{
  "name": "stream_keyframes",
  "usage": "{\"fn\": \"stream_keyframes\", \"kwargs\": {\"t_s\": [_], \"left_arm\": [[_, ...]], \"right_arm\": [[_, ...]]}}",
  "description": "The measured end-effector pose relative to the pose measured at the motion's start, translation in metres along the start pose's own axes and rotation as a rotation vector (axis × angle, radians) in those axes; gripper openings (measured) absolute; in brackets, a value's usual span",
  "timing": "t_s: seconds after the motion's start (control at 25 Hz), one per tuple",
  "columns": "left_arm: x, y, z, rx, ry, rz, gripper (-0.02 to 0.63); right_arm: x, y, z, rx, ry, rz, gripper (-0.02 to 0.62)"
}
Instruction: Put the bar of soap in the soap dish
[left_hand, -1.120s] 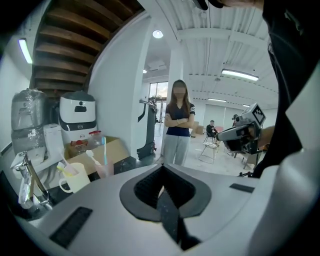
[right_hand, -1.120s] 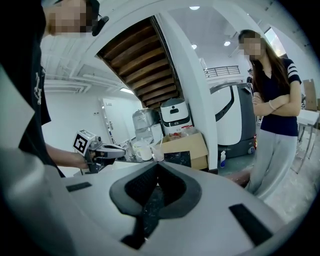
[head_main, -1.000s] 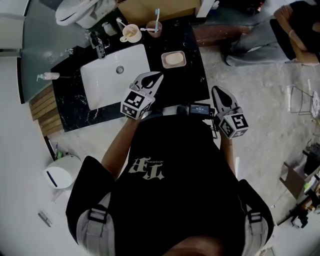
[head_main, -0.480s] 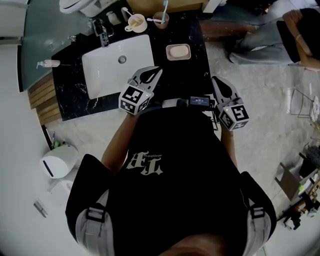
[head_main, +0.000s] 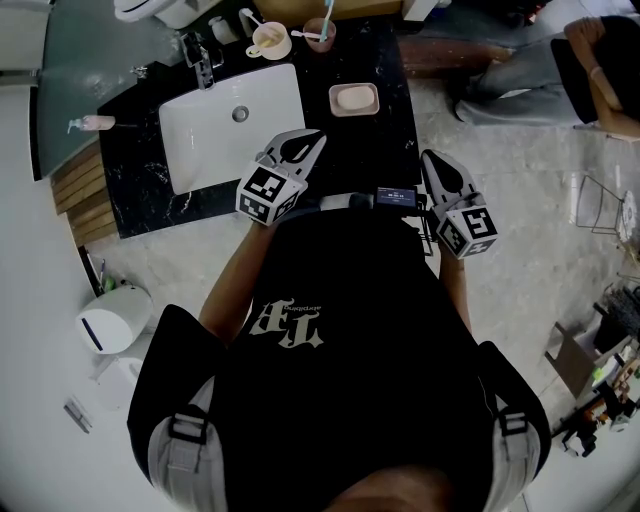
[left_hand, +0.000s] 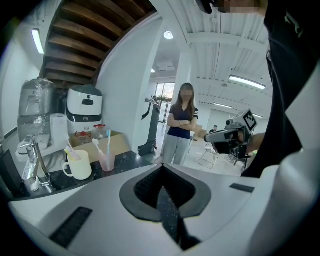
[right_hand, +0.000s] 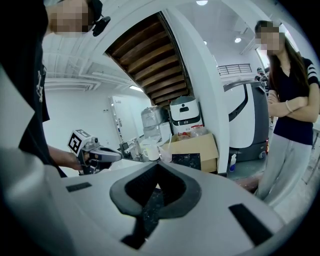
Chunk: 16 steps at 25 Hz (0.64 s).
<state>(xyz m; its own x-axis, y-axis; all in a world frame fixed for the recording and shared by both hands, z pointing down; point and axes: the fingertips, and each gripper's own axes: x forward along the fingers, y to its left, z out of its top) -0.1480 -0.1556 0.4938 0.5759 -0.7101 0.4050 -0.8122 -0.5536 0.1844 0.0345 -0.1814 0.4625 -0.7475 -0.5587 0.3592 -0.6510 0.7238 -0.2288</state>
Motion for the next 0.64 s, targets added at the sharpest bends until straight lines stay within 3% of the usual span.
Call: {"fn": "stream_keyframes", "kwargs": {"t_s": [0.64], "left_arm": [[-0.0048,0.0093,0.0016,-0.016,-0.015,0.013,0.009]], "right_arm": [[0.007,0.0079,0.0103,-0.017,-0.028,0.04,0.007]]}}
